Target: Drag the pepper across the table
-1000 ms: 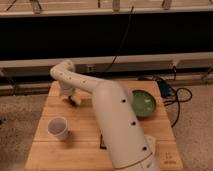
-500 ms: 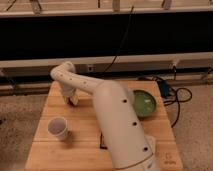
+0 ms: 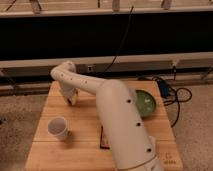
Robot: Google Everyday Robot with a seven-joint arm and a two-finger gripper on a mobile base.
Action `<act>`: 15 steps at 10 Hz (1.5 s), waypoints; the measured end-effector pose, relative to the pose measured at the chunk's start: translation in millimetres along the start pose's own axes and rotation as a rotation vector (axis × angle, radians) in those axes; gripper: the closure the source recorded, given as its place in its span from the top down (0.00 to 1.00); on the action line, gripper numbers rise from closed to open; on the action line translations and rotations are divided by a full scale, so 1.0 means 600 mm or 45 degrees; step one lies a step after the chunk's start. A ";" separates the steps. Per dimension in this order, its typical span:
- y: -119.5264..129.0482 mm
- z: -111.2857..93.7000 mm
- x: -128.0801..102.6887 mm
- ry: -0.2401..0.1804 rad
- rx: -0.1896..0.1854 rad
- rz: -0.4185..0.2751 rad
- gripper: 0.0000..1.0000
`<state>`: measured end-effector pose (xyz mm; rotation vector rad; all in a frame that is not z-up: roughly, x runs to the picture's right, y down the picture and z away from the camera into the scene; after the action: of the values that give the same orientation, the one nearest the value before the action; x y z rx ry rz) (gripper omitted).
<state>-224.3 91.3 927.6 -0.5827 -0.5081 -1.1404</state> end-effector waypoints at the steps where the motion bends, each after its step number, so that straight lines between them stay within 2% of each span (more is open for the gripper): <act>1: 0.001 0.002 -0.005 0.002 0.002 -0.002 0.00; 4: 0.004 -0.001 -0.006 -0.003 0.016 0.005 0.00; 6: -0.011 0.001 -0.023 -0.005 0.027 -0.015 0.00; 15: -0.017 -0.003 -0.050 -0.017 0.055 -0.035 0.00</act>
<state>-244.0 107.5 909.0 -0.5472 -0.5524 -1.1497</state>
